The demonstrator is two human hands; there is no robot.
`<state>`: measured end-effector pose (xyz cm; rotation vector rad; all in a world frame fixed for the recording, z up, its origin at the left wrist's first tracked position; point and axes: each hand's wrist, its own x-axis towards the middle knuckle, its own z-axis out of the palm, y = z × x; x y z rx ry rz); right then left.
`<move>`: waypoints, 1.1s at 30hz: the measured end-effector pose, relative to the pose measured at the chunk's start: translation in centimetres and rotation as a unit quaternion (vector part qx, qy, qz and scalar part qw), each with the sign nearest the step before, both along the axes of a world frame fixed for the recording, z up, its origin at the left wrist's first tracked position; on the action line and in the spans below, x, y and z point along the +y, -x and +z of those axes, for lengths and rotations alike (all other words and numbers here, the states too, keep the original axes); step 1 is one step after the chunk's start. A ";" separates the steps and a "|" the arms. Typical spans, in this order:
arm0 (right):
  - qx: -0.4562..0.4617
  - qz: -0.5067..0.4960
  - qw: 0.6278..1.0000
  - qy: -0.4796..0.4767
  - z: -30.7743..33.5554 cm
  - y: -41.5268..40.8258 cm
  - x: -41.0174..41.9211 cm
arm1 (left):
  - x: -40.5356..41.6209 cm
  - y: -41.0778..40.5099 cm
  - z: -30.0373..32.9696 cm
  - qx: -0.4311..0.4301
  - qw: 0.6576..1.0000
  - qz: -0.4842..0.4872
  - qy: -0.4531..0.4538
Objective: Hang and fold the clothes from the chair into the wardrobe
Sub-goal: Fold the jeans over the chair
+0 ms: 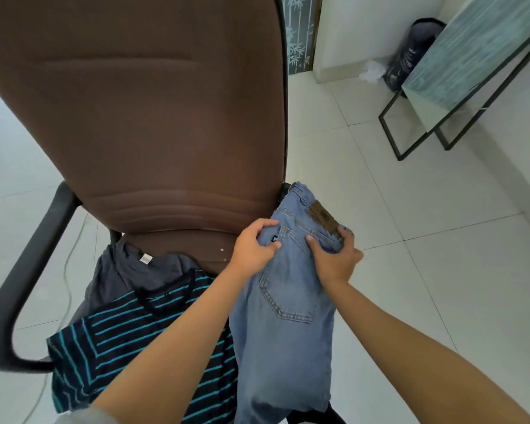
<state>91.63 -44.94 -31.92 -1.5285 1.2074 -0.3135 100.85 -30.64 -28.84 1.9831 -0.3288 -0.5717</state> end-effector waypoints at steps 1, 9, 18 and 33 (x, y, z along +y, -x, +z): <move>-0.020 0.005 1.000 0.021 0.7 0.2 0.2 | 0.5 0.3 0.6 0.005 1.000 0.003 0.013; -0.166 0.064 0.980 0.085 7.0 1.6 4.8 | 6.5 4.5 3.8 0.002 0.996 0.018 0.086; -0.235 0.262 0.928 0.125 15.5 3.8 8.4 | 13.9 7.4 8.2 0.018 0.989 0.086 0.117; -0.308 0.401 0.852 0.138 30.3 2.8 14.6 | 20.9 8.7 16.9 -0.088 0.972 0.061 0.210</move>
